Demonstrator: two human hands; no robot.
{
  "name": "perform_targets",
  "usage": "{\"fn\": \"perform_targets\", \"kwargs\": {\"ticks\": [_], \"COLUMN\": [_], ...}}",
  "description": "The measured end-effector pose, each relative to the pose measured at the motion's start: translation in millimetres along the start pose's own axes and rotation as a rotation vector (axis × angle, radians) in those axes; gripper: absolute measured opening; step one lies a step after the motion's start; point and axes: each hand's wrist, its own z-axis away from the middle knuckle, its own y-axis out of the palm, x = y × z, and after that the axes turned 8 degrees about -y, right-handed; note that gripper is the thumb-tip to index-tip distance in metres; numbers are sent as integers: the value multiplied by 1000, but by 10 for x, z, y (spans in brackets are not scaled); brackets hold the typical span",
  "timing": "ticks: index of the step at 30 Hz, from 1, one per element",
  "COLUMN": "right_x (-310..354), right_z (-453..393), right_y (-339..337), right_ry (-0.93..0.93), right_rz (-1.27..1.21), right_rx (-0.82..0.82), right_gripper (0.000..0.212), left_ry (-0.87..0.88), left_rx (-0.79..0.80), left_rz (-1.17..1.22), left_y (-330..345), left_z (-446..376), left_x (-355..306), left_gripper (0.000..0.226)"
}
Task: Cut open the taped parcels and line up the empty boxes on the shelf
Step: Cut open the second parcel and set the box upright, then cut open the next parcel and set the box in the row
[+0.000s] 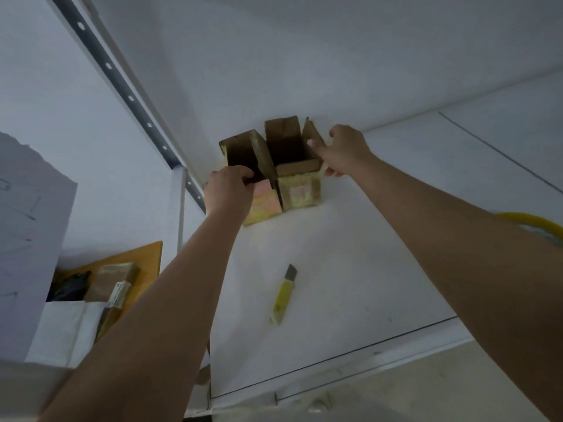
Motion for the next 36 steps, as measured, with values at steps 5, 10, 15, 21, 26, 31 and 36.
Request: {"fn": "perform_targets", "kwargs": {"ticks": [5,10,15,21,26,31,36], "right_x": [-14,-57,-239,-799,-1358,-1901,-2394], "right_z": [124,379,836,1624,2474,3266,3744], "right_y": [-126,-254,-670,-1563,-2327,-3136,-3733], "right_ry": [-55,-131,-113,15,94,160,228], "right_rz": [270,462,603,754,767,857,857], "right_rx": [44,7,-82,-140,-159,-169,-183], "right_gripper": [54,44,39,42,45,49,51], "left_ry": [35,116,243,527,679,793,857], "left_rx": [-42,-31,90,272,292,329,385], "left_rz": [82,104,109,14,67,134,145], "left_y": [-38,-30,60,391,574,811,1060], "left_z": [20,144,363,1060,1856,2706,3285], "left_x": [-116,-285,-820,-1666,-2560,-3468,-4132], "left_gripper": [27,28,37,33,35,35,38]}}
